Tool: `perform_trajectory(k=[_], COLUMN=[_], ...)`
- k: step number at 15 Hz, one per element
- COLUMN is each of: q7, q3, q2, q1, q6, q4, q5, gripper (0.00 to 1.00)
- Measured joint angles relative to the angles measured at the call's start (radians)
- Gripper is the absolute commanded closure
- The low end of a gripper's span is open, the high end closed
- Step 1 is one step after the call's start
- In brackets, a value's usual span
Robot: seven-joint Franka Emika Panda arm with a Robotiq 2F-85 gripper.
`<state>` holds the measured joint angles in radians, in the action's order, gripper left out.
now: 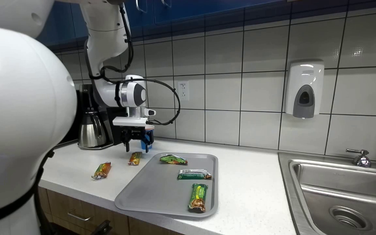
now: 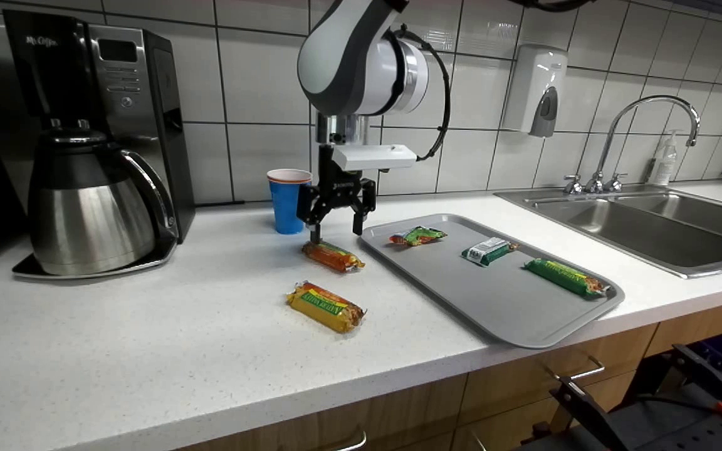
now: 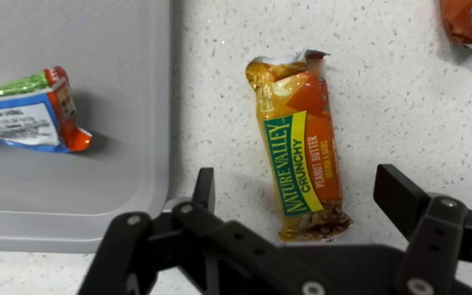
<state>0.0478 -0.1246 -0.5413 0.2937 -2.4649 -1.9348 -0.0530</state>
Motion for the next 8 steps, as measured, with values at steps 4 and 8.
perform_trajectory(k=[4, 8], q7=[-0.026, -0.032], q3=[-0.009, -0.017], q2=[-0.001, -0.013], q1=[0.000, 0.000], q6=[0.007, 0.007], q4=[0.000, 0.000], q5=[0.000, 0.000], gripper=[0.00, 0.00])
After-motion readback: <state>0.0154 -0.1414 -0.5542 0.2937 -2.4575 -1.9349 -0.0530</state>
